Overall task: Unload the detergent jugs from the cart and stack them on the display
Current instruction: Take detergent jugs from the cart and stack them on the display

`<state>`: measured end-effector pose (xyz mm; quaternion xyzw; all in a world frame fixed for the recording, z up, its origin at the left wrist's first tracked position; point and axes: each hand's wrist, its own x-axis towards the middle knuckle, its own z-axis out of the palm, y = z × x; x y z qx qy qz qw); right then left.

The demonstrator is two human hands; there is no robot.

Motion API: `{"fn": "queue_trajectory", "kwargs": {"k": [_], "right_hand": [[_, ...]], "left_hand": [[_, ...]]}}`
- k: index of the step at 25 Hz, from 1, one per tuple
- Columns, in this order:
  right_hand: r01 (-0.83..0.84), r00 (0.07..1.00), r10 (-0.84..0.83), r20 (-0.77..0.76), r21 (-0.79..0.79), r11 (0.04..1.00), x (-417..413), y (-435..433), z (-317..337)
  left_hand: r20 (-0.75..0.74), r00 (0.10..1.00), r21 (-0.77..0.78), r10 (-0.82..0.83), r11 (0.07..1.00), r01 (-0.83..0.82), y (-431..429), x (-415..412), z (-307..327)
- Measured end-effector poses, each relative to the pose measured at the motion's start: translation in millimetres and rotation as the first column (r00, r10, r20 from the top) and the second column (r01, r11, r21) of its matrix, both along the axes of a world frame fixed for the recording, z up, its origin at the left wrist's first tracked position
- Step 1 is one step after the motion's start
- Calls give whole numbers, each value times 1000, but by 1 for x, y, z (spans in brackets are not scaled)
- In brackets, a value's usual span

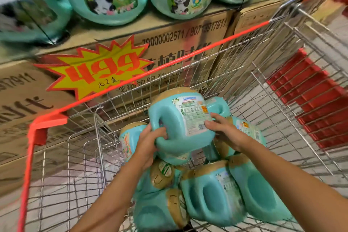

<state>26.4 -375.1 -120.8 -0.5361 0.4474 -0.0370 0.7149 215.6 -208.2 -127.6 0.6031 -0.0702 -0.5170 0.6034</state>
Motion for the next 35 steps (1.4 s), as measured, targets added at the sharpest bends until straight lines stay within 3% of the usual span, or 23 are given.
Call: {"fn": "queue_trajectory", "kwargs": {"k": [4,8,12,16,19,21,23,24,26,27,29,31,35], "right_hand": [[-150,984,153,89,-40,988,0,25,51],[-142,971,176,163,-205,968,12,71,108],[-89,991,126,40,-499,862,24,133,140],[-53,999,49,-24,-617,785,38,168,157],[51,997,-13,75,-524,850,37,170,157],[148,963,-66,261,-306,940,28,163,151],[133,897,-92,433,-65,989,18,159,146],[93,865,-79,496,-3,996,15,161,143],[36,814,-74,577,77,996,14,167,140],[26,811,-74,580,90,996,13,169,140],[15,847,-11,531,-5,1000,11,164,146],[28,895,44,443,-155,988,8,158,157],[45,902,41,429,-188,981,6,160,172]], "left_hand": [[90,995,-101,41,994,-32,40,-2,51],[126,977,-106,170,982,-157,76,-11,86],[251,949,-139,192,977,-161,102,-21,114],[324,931,-213,170,972,-103,118,-28,135],[328,931,-216,161,972,-92,126,-27,142],[340,932,-234,128,971,-49,125,-24,147],[320,943,-238,91,971,-13,119,-23,148],[258,963,-247,76,969,-10,116,-25,148],[-8,1000,-279,-8,960,6,111,-32,148],[-114,993,-300,-44,954,8,111,-35,148],[-179,981,-361,-78,933,8,110,-36,143],[-143,990,-425,-18,904,-45,107,-37,142],[109,980,-392,168,913,-113,101,-41,156]]}}
